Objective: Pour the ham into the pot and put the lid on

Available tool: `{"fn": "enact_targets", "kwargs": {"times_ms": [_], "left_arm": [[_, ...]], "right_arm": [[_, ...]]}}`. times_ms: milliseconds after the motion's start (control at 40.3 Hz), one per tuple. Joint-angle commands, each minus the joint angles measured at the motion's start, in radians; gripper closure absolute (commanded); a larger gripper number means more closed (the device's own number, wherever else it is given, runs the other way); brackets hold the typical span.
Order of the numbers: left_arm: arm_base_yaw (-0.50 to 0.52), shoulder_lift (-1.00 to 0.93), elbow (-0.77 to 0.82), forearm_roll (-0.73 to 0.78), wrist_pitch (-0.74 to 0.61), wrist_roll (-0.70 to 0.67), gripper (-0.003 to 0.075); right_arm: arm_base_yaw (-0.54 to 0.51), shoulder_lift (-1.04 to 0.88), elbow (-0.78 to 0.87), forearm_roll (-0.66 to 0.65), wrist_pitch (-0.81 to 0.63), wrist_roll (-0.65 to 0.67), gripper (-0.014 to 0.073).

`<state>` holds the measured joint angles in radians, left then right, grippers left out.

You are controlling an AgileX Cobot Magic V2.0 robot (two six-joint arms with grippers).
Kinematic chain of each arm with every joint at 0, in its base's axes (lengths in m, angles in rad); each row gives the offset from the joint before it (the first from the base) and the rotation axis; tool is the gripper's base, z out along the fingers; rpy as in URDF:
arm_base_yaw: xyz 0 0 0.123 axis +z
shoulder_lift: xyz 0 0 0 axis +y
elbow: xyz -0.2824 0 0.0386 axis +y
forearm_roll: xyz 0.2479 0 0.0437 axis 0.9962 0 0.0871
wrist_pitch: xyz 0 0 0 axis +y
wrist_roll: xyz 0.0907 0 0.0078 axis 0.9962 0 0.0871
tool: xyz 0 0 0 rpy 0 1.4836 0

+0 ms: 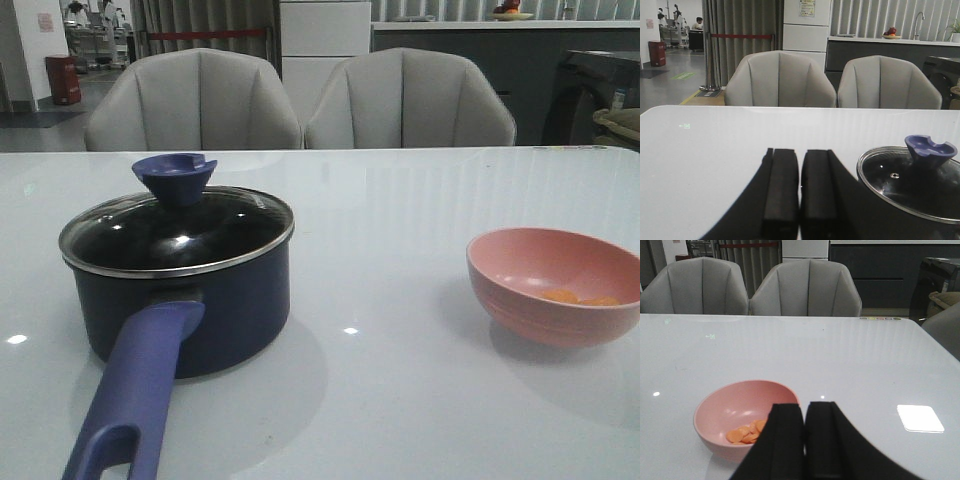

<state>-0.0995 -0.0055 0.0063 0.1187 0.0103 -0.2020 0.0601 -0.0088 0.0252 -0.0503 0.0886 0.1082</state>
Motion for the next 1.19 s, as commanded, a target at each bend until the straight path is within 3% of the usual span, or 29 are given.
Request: {"fn": "enact_targets", "kwargs": {"times_ms": [0,819,1167], "left_arm": [[-0.007,-0.023,0.032,0.000,-0.074,-0.002,0.0608],[-0.007,-0.023,0.032,0.000,-0.074,-0.002,0.0608],[-0.007,-0.014,0.002,-0.010,-0.214,0.000,0.0608]], "right_arm": [[-0.001,-0.019,0.010,-0.011,-0.075,0.000,0.0440],[-0.001,-0.019,0.010,-0.011,-0.075,0.000,0.0440],[-0.001,-0.019,0.010,-0.011,-0.075,0.000,0.0440]]}}
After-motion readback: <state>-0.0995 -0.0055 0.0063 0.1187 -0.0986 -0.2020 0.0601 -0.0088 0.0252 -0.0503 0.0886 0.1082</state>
